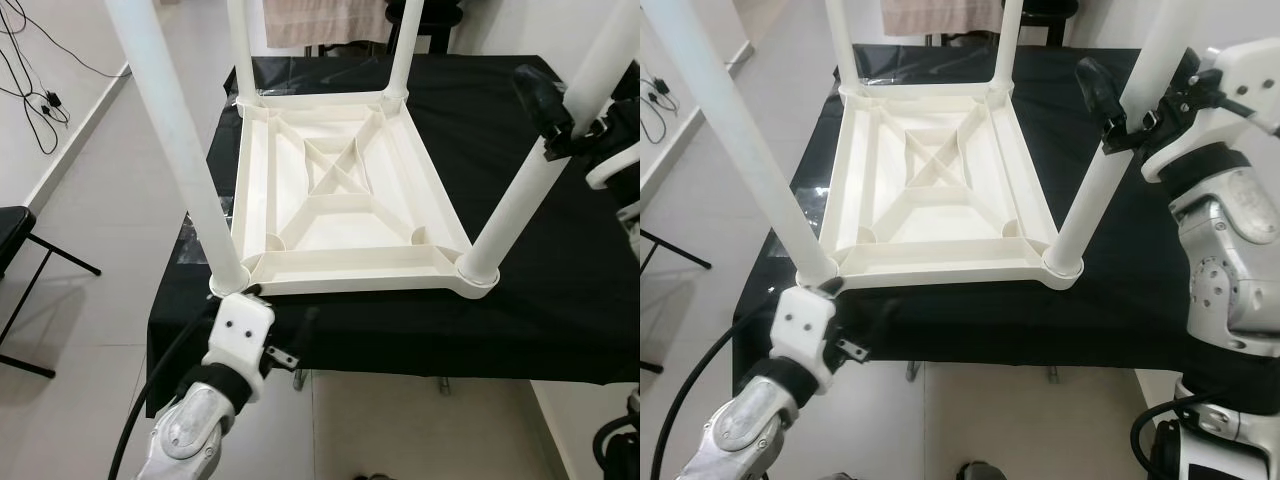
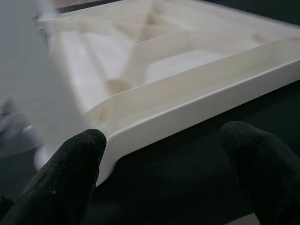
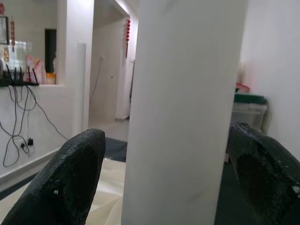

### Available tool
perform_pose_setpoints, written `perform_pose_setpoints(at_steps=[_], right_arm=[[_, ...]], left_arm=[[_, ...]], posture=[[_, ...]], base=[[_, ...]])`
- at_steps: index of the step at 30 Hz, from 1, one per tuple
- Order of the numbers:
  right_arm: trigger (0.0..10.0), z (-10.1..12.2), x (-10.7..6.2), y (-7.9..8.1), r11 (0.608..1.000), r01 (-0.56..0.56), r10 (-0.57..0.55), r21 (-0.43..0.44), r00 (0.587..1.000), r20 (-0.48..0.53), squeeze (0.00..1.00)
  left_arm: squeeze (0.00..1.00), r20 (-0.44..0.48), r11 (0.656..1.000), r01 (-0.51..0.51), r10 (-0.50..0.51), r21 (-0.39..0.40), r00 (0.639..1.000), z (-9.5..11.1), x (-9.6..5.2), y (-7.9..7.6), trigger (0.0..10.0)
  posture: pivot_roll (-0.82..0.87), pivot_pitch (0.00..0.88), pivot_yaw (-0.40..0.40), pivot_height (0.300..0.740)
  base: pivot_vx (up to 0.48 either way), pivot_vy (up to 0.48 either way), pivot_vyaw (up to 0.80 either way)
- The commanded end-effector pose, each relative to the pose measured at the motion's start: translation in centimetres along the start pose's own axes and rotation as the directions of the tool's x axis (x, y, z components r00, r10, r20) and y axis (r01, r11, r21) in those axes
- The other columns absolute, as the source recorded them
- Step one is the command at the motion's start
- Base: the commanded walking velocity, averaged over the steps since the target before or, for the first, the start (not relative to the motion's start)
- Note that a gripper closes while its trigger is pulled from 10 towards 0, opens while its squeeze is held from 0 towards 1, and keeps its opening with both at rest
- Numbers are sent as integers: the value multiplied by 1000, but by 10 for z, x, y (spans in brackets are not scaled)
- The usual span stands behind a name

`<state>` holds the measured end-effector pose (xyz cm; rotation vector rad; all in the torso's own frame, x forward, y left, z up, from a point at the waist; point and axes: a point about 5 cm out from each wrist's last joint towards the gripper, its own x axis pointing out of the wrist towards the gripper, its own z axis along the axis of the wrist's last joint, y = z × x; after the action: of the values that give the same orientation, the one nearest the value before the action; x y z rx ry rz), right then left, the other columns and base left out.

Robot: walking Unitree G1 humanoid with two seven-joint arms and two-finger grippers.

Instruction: Building children table

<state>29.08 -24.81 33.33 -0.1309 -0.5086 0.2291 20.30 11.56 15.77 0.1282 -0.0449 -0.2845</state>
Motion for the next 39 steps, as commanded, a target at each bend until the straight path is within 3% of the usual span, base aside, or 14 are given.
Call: perform_pose_setpoints(at_steps=[1, 6, 8, 12, 22, 23, 25, 26, 27, 34, 36, 37, 38, 39], right_arm=[[10000, -9, 3, 2, 1000, -4, 3, -5, 999, -54, 0], [10000, -12, 3, 1, 1000, 2, -2, 3, 998, -70, 0], [10000, -12, 3, 1, 1000, 2, -2, 5, 997, -71, 0], [10000, -12, 3, 0, 1000, 3, -3, -2, 997, -80, 0], [10000, -9, 4, -1, 1000, -4, 4, 2, 997, -72, 0], [7176, -9, 5, -1, 1000, -7, 8, 12, 998, -67, 0], [7176, -9, 5, -1, 1000, -7, 8, 12, 998, -67, 0], [2392, -8, 5, 0, 1000, -10, 11, 16, 998, -65, 0], [0, -8, 5, 2, 999, -20, 22, 26, 998, -62, 0], [0, -5, 6, 7, 998, -50, 52, 44, 997, -56, 0], [0, -6, 6, 8, 997, -55, 58, 46, 997, -58, 0], [0, -6, 6, 8, 997, -55, 58, 46, 997, -58, 0], [0, -7, 7, 10, 997, -60, 63, 46, 996, -61, 0], [0, -7, 7, 10, 997, -60, 63, 46, 996, -61, 0]], left_arm=[[0, -1, 991, -130, 130, 42, 991, 3, -12, 17, 10000], [0, 54, 953, -282, 277, 110, 959, 10, -18, 44, 10000], [0, 58, 947, -299, 294, 114, 954, 10, -18, 47, 10000], [0, 135, 916, -372, 354, 150, 926, 9, -1, 70, 10000], [0, 168, 915, -379, 355, 140, 920, 5, 25, 72, 10000], [0, 165, 909, -391, 367, 147, 916, 1, 31, 73, 10000], [0, 165, 909, -391, 367, 147, 916, 1, 31, 73, 10000], [0, 163, 903, -402, 378, 154, 911, -2, 34, 74, 10000], [0, 164, 898, -410, 385, 157, 908, -3, 37, 74, 10000], [0, 223, 900, -415, 380, 135, 898, 0, 51, 72, 10000], [0, 230, 938, -329, 299, 106, 926, 2, 57, 63, 10000], [0, 230, 938, -329, 299, 106, 926, 2, 57, 63, 10000], [0, 238, 971, -222, 195, 92, 951, 5, 61, 50, 10000], [0, 238, 971, -222, 195, 92, 951, 5, 61, 50, 10000]], posture=[[33, 188, -32, 740], [36, 197, -35, 740], [36, 197, -35, 740], [24, 199, -50, 740], [7, 193, -59, 740], [2, 193, -60, 740], [2, 193, -60, 740], [-2, 193, -61, 740], [-5, 193, -64, 740], [-11, 199, -71, 740], [-14, 200, -72, 740], [-14, 200, -72, 740], [-14, 203, -70, 740], [-14, 203, -70, 740]], base=[[0, 0, 0], [0, 0, 0], [0, 0, 0], [0, 0, 0], [0, 0, 0], [0, 0, 0], [0, 0, 0], [0, 0, 0], [0, 0, 0], [0, 0, 0], [0, 0, 0], [0, 0, 0], [0, 0, 0], [0, 0, 0]])
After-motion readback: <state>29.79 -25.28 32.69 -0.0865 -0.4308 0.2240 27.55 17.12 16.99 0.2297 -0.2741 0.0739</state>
